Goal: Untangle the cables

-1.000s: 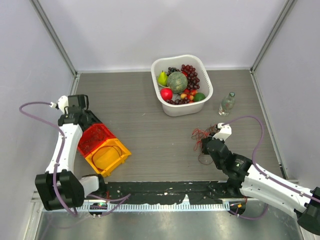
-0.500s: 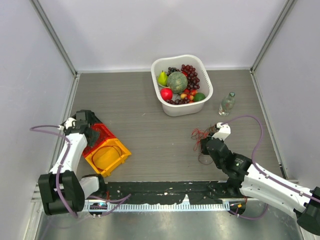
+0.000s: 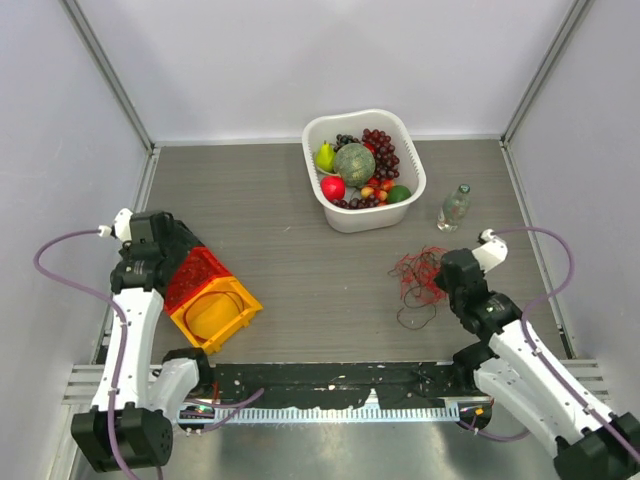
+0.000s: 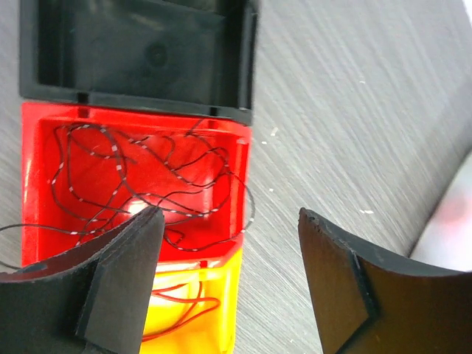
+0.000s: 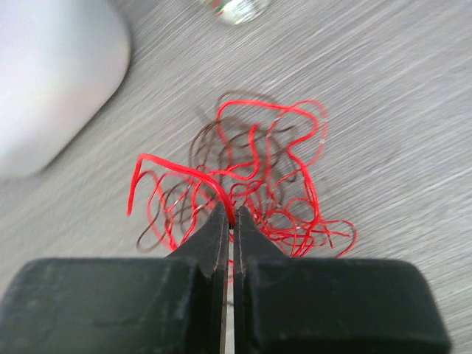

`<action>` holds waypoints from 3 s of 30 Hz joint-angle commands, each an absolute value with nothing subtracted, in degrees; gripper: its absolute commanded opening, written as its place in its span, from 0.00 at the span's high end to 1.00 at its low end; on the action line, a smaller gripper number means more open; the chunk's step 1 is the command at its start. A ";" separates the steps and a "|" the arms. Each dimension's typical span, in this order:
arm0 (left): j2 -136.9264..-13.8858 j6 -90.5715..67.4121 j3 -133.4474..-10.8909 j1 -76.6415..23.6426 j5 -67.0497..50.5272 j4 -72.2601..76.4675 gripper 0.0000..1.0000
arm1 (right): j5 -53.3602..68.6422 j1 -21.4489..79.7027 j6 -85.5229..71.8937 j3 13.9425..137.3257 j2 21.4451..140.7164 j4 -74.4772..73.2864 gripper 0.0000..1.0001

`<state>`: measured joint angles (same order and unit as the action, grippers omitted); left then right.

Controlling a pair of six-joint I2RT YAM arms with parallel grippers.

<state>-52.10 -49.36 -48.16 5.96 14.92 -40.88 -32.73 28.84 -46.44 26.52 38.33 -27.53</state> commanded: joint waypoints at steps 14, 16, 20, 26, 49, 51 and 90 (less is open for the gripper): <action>-60.55 -32.80 -43.34 -40.57 -16.26 -1.01 0.30 | 3.28 20.98 -35.60 25.31 45.98 -19.67 0.99; -63.01 -29.38 -42.80 -46.81 -16.61 4.98 0.29 | 1.85 22.49 -35.25 27.06 42.99 -23.19 0.99; -70.56 -22.52 -45.96 -53.17 -17.83 10.27 0.28 | 5.44 22.59 -35.95 28.74 40.34 -24.43 0.92; -79.80 -18.55 -50.18 -53.70 -20.91 18.37 0.30 | 12.29 22.59 -33.93 30.14 39.03 -22.77 0.99; -84.72 0.44 -56.33 -45.53 -57.10 13.98 0.36 | 44.83 26.98 -28.12 32.34 35.69 -16.17 0.99; -87.53 -1.47 -58.35 -45.53 -60.89 13.01 0.41 | 43.95 27.07 -27.95 32.26 35.60 -16.26 0.99; -70.40 -20.56 -80.33 -47.37 -26.36 -12.57 1.00 | 12.84 32.59 -50.71 23.73 47.53 9.04 0.27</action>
